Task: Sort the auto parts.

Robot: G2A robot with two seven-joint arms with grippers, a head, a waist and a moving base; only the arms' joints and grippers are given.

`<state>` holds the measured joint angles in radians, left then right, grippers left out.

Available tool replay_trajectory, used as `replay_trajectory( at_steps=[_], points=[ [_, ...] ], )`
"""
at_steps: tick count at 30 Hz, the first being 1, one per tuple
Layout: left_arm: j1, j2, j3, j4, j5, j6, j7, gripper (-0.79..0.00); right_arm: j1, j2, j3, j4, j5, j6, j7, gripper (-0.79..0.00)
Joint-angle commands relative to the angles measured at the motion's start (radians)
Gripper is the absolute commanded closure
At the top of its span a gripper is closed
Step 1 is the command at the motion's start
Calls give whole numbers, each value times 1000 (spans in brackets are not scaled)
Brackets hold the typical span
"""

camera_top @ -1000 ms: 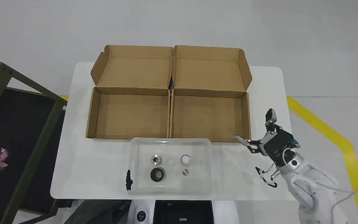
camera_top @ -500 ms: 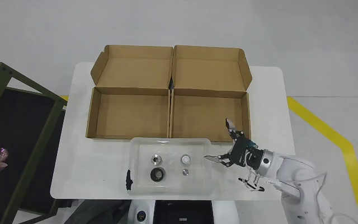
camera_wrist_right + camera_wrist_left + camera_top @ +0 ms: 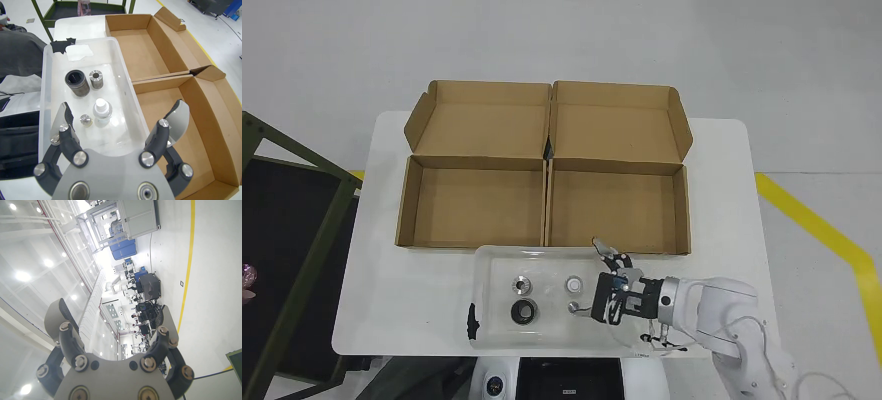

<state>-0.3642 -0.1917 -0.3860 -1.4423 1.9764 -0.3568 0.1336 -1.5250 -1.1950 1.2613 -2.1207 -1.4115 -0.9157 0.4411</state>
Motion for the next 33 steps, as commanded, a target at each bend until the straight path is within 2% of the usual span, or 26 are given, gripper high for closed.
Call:
replay_trajectory(
  at_steps=[1, 18, 19, 26, 30, 33],
  points=[
    [0, 0, 0, 0, 0, 0, 0, -785, 4, 1, -24, -2, -10, 2, 15, -785],
    [0, 0, 0, 0, 0, 0, 0, -785, 50, 8, -146, 47, -6, 35, 120, -776],
    [0, 0, 0, 0, 0, 0, 0, -785, 54, 8, -149, 50, 0, 38, 126, -677],
    [0, 0, 0, 0, 0, 0, 0, -785, 67, 14, -150, 71, 31, 67, 157, -653],
    [0, 0, 0, 0, 0, 0, 0, -785, 74, 18, -141, 85, 48, 82, 164, -514],
    [0, 0, 0, 0, 0, 0, 0, -785, 77, 21, -138, 93, 50, 93, 166, -453]
  ],
)
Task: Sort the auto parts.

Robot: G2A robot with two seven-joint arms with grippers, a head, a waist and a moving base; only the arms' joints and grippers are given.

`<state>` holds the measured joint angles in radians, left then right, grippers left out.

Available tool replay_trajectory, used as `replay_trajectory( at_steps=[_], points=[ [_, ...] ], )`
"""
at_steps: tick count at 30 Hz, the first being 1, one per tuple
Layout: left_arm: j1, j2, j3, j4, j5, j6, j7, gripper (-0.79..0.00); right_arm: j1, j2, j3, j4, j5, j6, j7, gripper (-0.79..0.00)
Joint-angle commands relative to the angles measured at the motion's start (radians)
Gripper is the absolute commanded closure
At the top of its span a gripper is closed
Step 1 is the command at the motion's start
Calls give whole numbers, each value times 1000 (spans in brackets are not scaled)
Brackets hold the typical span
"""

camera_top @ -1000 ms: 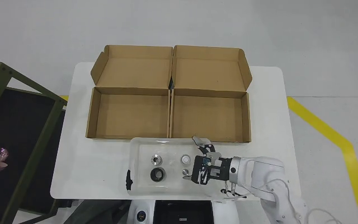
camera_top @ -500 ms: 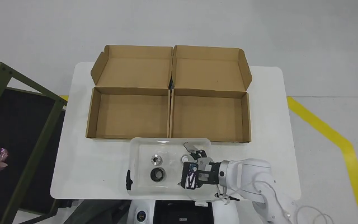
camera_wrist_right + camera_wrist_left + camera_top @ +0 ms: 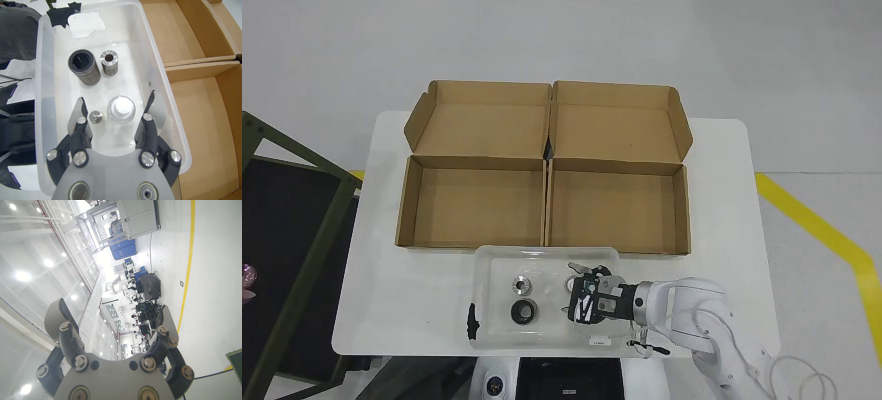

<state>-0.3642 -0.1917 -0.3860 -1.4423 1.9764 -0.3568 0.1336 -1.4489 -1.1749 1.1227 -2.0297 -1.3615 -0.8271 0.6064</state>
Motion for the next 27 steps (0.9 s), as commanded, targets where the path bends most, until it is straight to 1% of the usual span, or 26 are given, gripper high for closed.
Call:
replay_trajectory(
  at_steps=[1, 4, 7, 11, 12, 16, 17, 18, 22, 27],
  points=[
    [0, 0, 0, 0, 0, 0, 0, -785, 1, 2, 0, 3, 0, 7, 0, -385],
    [0, 0, 0, 0, 0, 0, 0, -785, 3, 5, -2, 13, -4, 15, 1, -366],
    [0, 0, 0, 0, 0, 0, 0, -785, 7, 6, -7, 24, -6, 24, -1, -372],
    [0, 0, 0, 0, 0, 0, 0, -785, 15, 9, -16, 35, -13, 35, -7, -354],
    [0, 0, 0, 0, 0, 0, 0, -785, 16, 9, -20, 37, -15, 36, -9, -336],
    [0, 0, 0, 0, 0, 0, 0, -785, 24, 11, -30, 48, -21, 46, -18, -219],
    [0, 0, 0, 0, 0, 0, 0, -785, 26, 11, -32, 50, -21, 47, -21, -160],
    [0, 0, 0, 0, 0, 0, 0, -785, 27, 12, -33, 52, -20, 48, -25, -9],
    [0, 0, 0, 0, 0, 0, 0, -785, 34, 14, -38, 52, -11, 35, -53, 0],
    [0, 0, 0, 0, 0, 0, 0, -785, 33, 20, -29, 18, 1, 12, -98, 0]
  ],
)
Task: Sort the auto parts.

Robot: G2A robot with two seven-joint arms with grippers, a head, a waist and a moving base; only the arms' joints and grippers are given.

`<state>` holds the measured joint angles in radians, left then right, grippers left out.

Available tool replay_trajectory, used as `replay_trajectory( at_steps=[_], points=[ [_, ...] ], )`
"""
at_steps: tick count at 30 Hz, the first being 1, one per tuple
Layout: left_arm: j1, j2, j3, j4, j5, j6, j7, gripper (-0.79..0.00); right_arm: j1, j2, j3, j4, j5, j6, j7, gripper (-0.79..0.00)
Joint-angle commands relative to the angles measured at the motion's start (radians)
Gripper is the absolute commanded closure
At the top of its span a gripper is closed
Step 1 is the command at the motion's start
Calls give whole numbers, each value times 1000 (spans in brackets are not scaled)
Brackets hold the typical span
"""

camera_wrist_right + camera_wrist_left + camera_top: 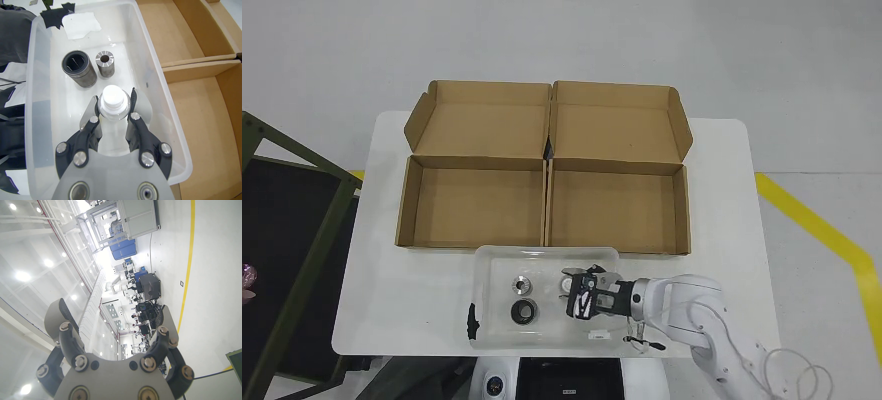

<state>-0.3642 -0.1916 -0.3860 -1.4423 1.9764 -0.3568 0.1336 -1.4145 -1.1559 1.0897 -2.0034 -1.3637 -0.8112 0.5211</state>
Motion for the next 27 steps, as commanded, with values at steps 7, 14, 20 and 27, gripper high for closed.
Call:
replay_trajectory(
  at_steps=[7, 14, 20, 27],
  points=[
    [0, 0, 0, 0, 0, 0, 0, -785, -19, 12, 33, -79, 3, -32, -126, 0],
    [0, 0, 0, 0, 0, 0, 0, -785, -15, 18, 53, -108, 5, -28, -214, 0],
    [0, 0, 0, 0, 0, 0, 0, -785, 3, 21, 78, -98, 17, -11, -289, 0],
    [0, 0, 0, 0, 0, 0, 0, -785, 19, 29, 126, -92, 39, -4, -314, 0]
  ],
)
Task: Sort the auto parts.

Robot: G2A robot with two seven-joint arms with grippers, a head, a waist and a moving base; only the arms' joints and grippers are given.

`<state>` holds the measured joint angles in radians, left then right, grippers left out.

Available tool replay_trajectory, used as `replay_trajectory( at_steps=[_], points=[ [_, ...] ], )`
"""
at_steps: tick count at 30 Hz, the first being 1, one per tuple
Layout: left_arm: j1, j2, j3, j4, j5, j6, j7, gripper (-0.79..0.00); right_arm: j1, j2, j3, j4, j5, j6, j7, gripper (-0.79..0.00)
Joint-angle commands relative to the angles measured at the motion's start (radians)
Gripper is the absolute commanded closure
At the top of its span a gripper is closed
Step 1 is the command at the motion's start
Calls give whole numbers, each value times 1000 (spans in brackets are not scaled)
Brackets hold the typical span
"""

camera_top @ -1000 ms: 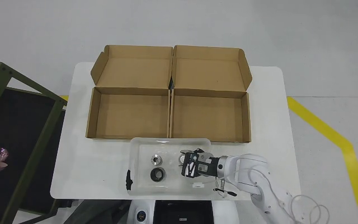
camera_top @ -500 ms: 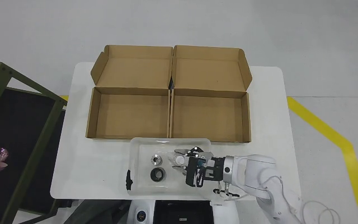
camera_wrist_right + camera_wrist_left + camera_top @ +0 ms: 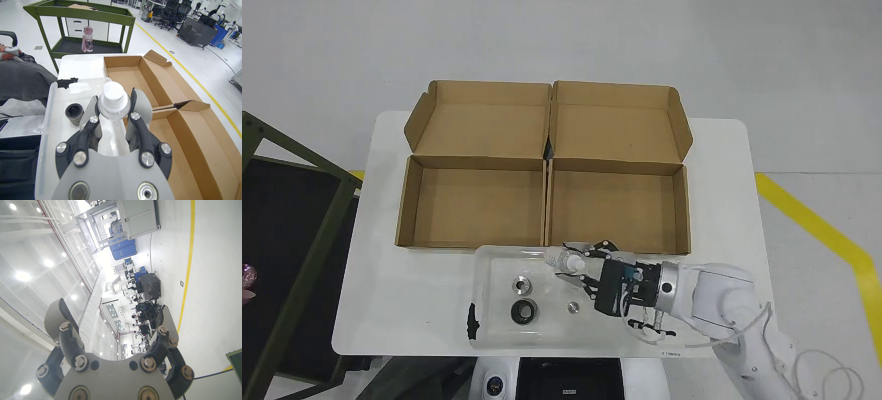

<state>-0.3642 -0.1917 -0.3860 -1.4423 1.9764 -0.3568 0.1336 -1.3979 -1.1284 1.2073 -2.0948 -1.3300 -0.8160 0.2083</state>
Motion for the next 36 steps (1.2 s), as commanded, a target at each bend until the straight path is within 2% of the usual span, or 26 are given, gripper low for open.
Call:
replay_trajectory(
  at_steps=[1, 8, 16, 23, 36],
  points=[
    [0, 0, 0, 0, 0, 0, 0, -785, 4, 2, 18, -1, 11, 3, -3, 0],
    [0, 0, 0, 0, 0, 0, 0, -785, 31, 8, 60, 26, 48, 15, -12, 0],
    [0, 0, 0, 0, 0, 0, 0, -785, 112, 4, 47, 127, 88, 41, -16, 0],
    [0, 0, 0, 0, 0, 0, 0, -785, 210, -3, 7, 223, 112, 47, 11, 0],
    [0, 0, 0, 0, 0, 0, 0, -785, 437, -33, -121, 485, 150, 60, 57, 0]
  ],
)
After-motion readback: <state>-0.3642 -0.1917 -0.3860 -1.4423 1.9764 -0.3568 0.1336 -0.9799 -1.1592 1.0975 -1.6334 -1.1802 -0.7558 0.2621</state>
